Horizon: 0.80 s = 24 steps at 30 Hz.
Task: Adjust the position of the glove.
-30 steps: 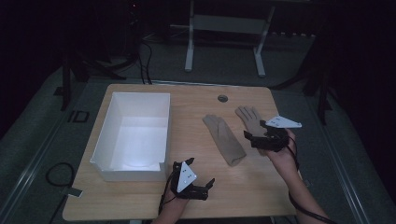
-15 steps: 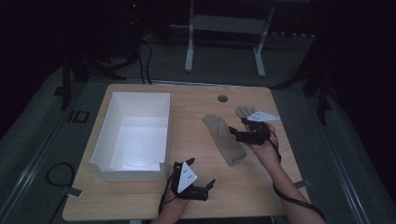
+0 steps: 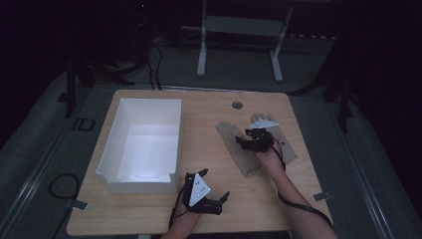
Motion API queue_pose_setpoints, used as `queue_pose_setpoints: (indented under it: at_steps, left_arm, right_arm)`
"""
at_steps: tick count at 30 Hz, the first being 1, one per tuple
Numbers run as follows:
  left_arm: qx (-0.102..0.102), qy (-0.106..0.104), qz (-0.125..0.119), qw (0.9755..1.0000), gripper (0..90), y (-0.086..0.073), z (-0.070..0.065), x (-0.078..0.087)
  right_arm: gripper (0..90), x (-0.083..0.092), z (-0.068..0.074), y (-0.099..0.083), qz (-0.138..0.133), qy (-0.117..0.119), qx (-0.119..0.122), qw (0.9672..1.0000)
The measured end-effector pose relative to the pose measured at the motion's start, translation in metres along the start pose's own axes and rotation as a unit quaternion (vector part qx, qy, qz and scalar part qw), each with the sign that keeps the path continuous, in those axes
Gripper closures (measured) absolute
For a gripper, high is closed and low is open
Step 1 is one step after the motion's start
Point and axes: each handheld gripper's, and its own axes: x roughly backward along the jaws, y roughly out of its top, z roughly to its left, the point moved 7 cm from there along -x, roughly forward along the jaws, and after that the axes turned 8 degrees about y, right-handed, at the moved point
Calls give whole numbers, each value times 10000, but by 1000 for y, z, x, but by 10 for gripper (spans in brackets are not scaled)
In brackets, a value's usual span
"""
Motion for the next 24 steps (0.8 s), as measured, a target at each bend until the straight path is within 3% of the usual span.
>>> queue_pose_setpoints:
  at_steps: [13, 18, 23, 24]
  left_arm:
    - [28, 2, 1, 10000, 1, 0, 0, 0]
    - [40, 2, 0, 10000, 2, 0, 0, 0]
    - [22, 13, 11, 10000, 2, 0, 0, 0]
    - [30, 13, 9, 10000, 2, 0, 1, 0]
  right_arm:
    - [470, -24, -8, -27, 376, 31, -211, 9991]
    - [517, -26, -7, -31, 353, -102, 82, 9993]
    - [523, -26, -6, -32, 320, -142, 59, 9994]
    - [569, -26, -5, -32, 311, -140, 68, 9994]
